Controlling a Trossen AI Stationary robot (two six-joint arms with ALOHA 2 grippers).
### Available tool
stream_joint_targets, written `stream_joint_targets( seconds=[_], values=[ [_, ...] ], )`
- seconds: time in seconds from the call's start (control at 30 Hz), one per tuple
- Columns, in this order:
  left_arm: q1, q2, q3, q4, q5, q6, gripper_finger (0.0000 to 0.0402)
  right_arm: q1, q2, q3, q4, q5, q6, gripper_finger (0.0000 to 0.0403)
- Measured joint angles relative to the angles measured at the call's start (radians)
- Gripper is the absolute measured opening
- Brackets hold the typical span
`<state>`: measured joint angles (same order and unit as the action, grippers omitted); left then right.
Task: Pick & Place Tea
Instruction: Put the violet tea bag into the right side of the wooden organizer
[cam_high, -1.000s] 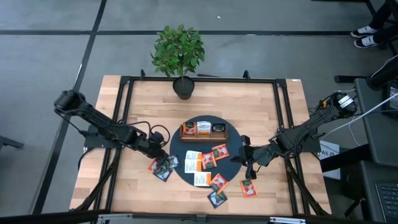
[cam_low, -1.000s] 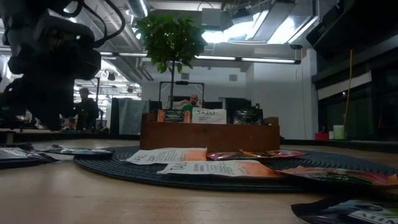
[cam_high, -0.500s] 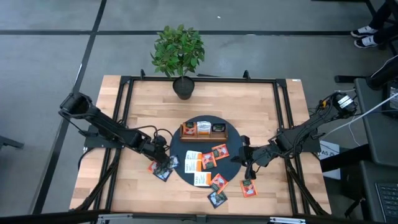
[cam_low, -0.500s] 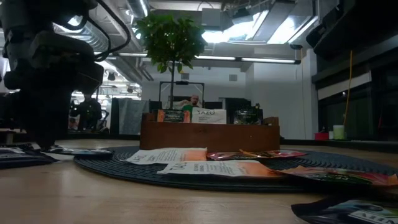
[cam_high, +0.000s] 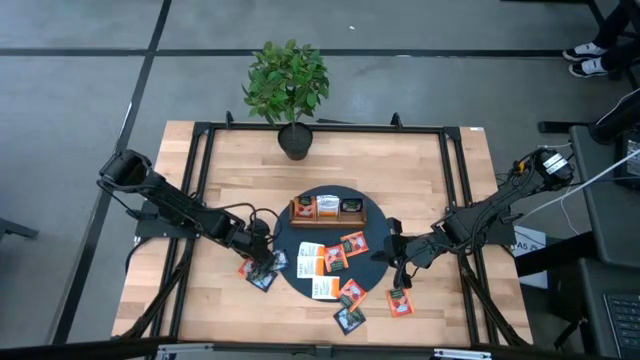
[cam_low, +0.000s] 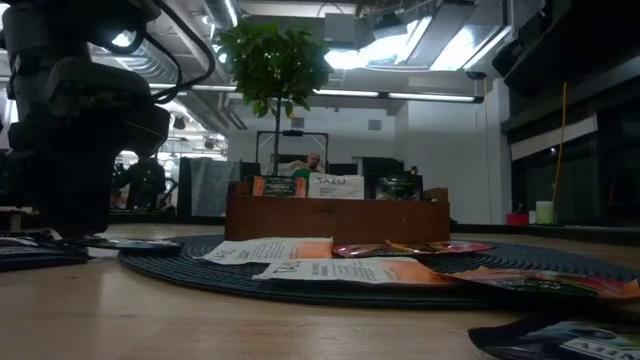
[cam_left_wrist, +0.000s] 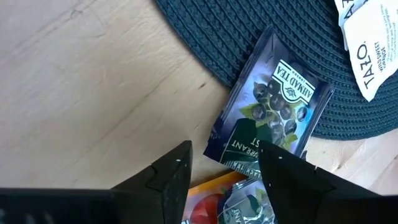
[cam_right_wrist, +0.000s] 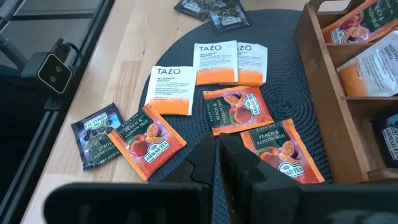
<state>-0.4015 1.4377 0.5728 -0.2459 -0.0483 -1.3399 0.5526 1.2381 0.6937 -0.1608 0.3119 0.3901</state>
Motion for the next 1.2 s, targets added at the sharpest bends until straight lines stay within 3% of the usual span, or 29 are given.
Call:
stream_joint_targets(
  seconds=[0.63, 1.2],
  values=[
    [0.0, 0.006, -0.009, 0.084, 0.033, 0.036, 0.0141, 0.0, 0.0, 0.0, 0.0, 0.0, 0.001, 0.0026],
    [0.0, 0.002, -0.141, 0.354, 0.024, 0.042, 0.0141, 0.0, 0.0, 0.0, 0.0, 0.0, 0.0, 0.0026]
  ],
)
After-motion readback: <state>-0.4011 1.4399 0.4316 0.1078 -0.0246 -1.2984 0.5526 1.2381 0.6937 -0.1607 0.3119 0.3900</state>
